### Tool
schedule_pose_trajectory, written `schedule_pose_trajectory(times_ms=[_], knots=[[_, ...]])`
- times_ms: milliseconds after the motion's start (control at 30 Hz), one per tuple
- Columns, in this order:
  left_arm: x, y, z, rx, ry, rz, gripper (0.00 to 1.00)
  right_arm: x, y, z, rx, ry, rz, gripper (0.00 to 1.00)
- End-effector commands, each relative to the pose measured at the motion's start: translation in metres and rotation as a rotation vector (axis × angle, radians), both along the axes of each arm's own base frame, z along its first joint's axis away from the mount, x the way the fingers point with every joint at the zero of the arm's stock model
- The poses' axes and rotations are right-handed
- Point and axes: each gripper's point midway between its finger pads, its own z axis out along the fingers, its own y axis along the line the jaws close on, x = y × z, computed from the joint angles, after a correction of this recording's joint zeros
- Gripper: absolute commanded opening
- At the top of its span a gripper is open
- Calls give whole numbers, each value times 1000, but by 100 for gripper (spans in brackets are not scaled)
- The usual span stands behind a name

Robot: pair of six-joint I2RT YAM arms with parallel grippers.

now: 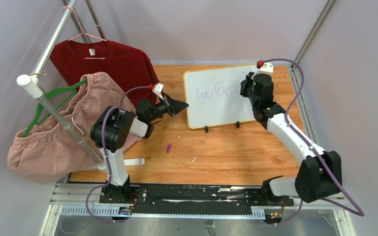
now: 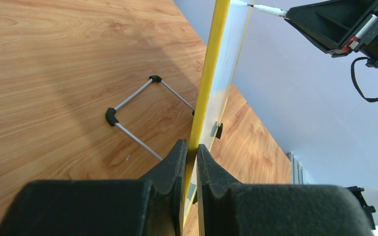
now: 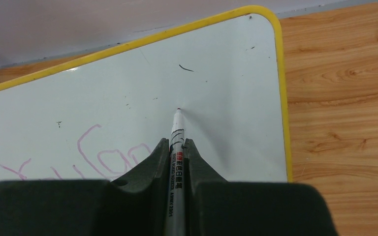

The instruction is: Write a sentence on the whiteboard

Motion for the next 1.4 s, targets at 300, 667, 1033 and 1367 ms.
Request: schedule_pose_trajectory(times_ms=[300, 667, 1033, 1367], knots=[[-8, -6, 10, -6, -45, -25, 0, -6, -9, -18, 27, 23, -34, 0], [-9, -7, 11, -7, -49, -29, 0, -23, -14, -45, 32, 71, -44, 0], [-11, -8, 12, -4, -53, -32, 0, -11, -10, -25, 29, 39, -35, 0], [-11, -9, 11, -2, -51, -35, 0, -3, 1, -14, 48, 18, 8, 0]])
